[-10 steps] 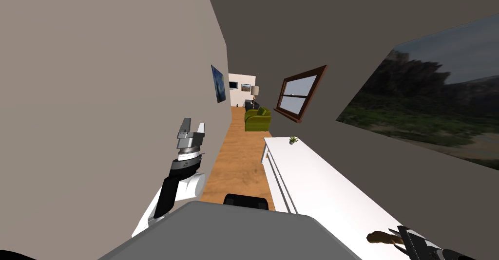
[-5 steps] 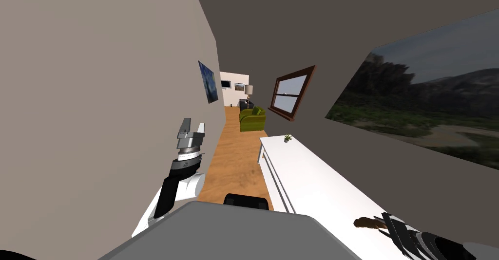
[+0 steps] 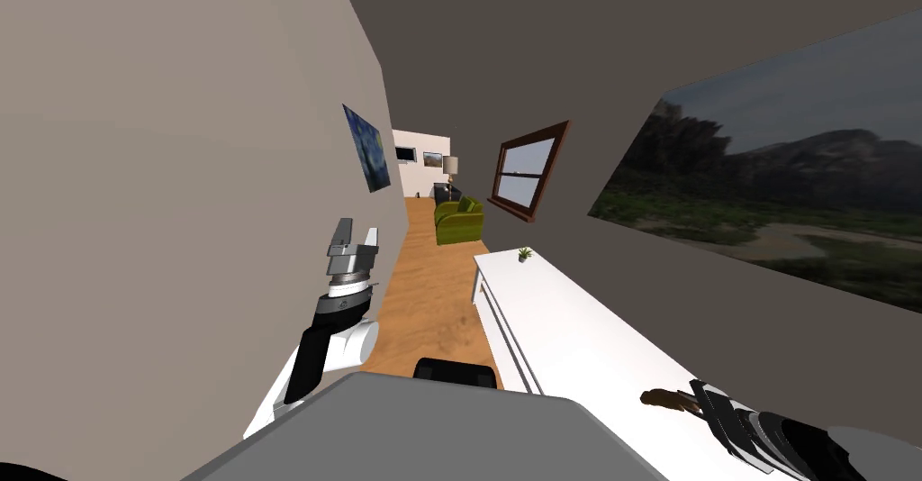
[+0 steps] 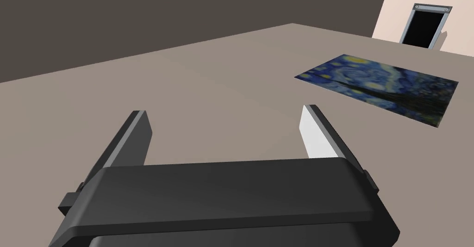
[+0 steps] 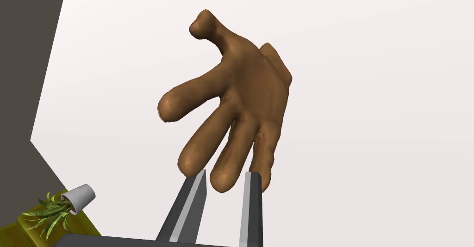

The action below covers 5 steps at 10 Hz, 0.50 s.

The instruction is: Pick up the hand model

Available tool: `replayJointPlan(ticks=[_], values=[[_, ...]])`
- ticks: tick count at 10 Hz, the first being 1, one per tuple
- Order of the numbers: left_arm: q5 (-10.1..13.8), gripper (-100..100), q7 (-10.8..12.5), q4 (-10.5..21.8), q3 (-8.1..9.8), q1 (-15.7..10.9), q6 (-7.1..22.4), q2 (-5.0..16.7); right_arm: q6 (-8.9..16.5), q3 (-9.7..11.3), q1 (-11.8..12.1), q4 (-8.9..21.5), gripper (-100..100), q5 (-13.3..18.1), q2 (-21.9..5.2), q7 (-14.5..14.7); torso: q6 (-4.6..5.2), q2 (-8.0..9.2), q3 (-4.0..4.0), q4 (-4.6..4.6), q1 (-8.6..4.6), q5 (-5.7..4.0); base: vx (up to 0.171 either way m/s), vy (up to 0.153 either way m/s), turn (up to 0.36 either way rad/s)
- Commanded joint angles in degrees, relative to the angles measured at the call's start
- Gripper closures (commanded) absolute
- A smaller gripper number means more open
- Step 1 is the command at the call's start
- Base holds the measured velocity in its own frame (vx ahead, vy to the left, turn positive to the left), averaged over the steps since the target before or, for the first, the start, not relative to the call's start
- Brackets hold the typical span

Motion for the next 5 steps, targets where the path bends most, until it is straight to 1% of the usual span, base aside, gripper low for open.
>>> replayJointPlan(ticks=[1,2,3,4,5], values=[[0.0,0,0.0,0.0,0.0,0.0,0.0,0.0,-1.36,-2.17,-1.14,0.88,100,2.86,0.54,0.52,0.0,0.0,0.0,0.0,0.0,0.0,0.094,0.027,-0.186],[0.0,0,0.0,0.0,-0.01,-0.01,0.0,0.0,-1.36,-2.17,-1.14,0.88,100,4.6,0.54,0.52,-0.14,-0.03,-0.02,0.01,0.03,0.02,0.046,0.015,0.019],[0.0,0,0.0,0.0,-0.01,-0.02,0.0,0.0,-3.5,-4.79,-2.46,1.31,100,6.37,1.58,1.33,-0.21,0.04,0.02,0.03,0.01,0.03,0.093,0.012,-0.255],[0.0,0,0.0,0.0,0.0,0.0,0.0,0.0,-3.5,-5.85,-2.46,1.31,100,8.18,1.58,1.33,-0.07,-0.04,-0.02,0.0,0.03,0.03,0.096,0.019,-0.212],[0.0,0,0.0,0.0,-0.01,-0.01,0.0,0.0,-3.5,-5.85,-2.46,1.31,100,9.85,1.58,1.33,-0.11,-0.03,-0.02,0.0,0.03,0.05,0.039,0.008,-0.018]])
